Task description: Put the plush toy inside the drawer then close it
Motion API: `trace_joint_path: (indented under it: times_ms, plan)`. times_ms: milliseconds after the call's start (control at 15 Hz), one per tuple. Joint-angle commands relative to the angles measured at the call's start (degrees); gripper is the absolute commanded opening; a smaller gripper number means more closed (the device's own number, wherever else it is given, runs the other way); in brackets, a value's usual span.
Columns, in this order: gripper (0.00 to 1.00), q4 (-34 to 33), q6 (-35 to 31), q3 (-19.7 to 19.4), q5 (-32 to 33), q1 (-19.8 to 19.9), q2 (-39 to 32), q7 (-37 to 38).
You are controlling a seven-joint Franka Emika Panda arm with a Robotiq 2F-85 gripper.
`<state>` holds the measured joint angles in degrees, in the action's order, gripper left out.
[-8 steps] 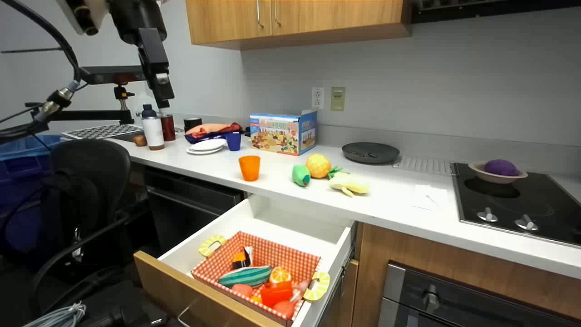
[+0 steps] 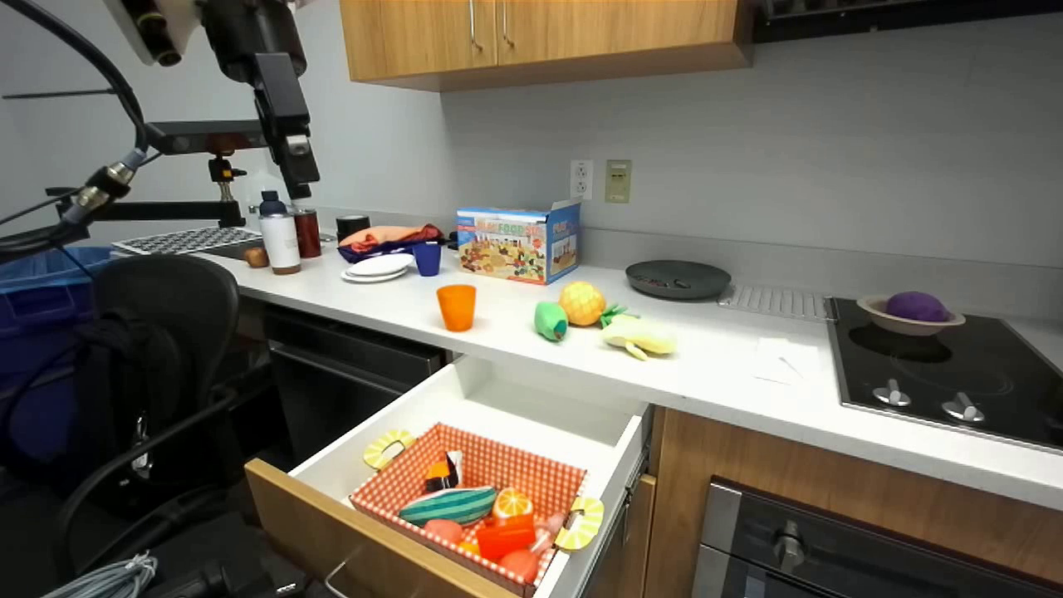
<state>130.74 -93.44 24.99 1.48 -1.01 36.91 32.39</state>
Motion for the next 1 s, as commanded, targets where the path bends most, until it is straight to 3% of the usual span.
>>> trace_joint_path:
  times_ms: [0,267,333,467,600,667,933]
  plan:
    - [1.00,-0.2,0.5,-0.8,1.5,-1.3,-0.5,2.3]
    - [1.00,0.3,-1.3,-2.2,-0.5,-2.7,-0.6,0.6]
    - [1.00,-7.9,-0.1,3.1,-2.7,-3.2,-7.4,6.1]
    - [1.00,-10.6,-2.5,4.7,-4.0,-4.2,-9.9,8.2]
    - [1.00,-16.5,-2.1,9.0,-2.1,-4.7,-15.0,14.9]
    - [1.00,-9.7,-3.0,4.9,-1.9,-6.4,-9.2,10.6]
    - [1.00,-14.6,-3.1,7.4,-1.7,-7.0,-14.3,14.9]
